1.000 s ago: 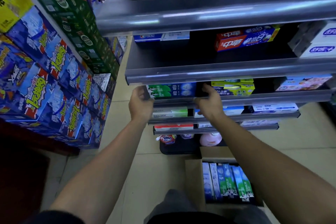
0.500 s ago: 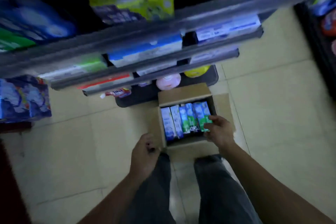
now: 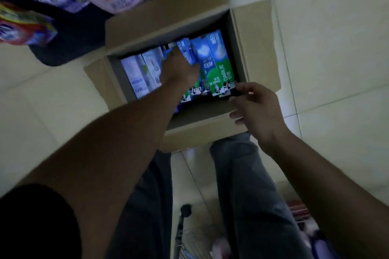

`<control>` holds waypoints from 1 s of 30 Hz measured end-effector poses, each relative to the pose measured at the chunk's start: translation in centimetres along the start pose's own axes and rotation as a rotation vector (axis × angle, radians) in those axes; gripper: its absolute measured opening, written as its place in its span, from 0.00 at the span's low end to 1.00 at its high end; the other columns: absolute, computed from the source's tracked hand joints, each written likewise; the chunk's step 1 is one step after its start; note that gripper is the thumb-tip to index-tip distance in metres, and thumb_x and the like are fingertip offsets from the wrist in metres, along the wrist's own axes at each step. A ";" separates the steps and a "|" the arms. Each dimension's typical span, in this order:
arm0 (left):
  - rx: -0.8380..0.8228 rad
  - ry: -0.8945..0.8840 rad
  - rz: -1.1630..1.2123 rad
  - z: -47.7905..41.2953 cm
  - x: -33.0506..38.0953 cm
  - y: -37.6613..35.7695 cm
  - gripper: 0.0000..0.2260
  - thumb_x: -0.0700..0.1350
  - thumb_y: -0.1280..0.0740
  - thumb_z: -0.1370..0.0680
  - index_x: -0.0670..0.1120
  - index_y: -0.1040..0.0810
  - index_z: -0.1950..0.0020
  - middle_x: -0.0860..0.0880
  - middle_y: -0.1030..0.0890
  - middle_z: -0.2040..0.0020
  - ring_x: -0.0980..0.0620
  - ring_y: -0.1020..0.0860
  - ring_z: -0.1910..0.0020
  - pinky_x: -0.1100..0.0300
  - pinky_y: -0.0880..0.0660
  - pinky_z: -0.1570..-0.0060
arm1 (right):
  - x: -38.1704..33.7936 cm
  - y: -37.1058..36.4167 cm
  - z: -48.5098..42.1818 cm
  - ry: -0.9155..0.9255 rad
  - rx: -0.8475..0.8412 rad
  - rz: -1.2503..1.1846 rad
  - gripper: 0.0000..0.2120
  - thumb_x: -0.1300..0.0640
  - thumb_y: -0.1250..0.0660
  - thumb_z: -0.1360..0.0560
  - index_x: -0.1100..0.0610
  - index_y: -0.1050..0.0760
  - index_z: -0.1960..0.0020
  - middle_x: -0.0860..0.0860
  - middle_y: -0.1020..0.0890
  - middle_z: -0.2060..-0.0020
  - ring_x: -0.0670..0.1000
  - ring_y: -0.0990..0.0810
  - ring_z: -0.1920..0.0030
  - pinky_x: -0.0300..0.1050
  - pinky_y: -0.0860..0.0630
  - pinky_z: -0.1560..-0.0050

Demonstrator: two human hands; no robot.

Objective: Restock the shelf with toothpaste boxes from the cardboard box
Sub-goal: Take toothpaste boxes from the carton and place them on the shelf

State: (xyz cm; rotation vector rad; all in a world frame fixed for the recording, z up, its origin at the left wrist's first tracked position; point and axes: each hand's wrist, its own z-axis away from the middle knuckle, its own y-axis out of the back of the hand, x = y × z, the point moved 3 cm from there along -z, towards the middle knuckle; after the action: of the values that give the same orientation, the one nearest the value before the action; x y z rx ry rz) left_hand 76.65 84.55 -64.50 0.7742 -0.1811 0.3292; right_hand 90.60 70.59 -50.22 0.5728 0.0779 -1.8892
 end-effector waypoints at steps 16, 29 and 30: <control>0.315 -0.226 0.540 1.7 -0.3 -0.4 0.20 0.45 0.27 0.30 0.51 0.28 0.41 0.62 0.20 0.52 0.65 0.21 0.55 0.68 0.26 0.55 | 2.7 0.6 -1.9 -0.028 0.020 -0.028 0.15 0.63 0.30 0.23 0.58 0.22 0.37 0.55 0.19 0.59 0.49 0.21 0.68 0.43 0.26 0.65; -0.081 -0.082 0.577 8.6 -1.4 -0.8 0.20 0.53 0.31 0.26 0.51 0.24 0.35 0.53 0.18 0.44 0.60 0.19 0.50 0.70 0.27 0.54 | 0.1 2.6 -3.3 0.233 0.092 0.045 0.06 0.60 0.27 0.24 0.52 0.21 0.50 0.62 0.16 0.57 0.53 0.17 0.66 0.52 0.17 0.63; -0.097 -0.019 0.501 7.0 -1.8 -2.0 0.23 0.53 0.31 0.24 0.48 0.26 0.31 0.49 0.19 0.39 0.55 0.19 0.44 0.65 0.27 0.51 | 0.5 3.8 -3.4 0.221 0.136 -0.034 0.06 0.61 0.27 0.23 0.53 0.22 0.50 0.63 0.16 0.58 0.52 0.18 0.68 0.50 0.18 0.65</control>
State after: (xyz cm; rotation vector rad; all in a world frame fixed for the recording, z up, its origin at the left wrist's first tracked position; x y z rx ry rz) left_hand 75.43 77.87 -61.38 0.6291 -0.4080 0.7812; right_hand 95.07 69.77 -52.55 0.8771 0.1037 -1.8676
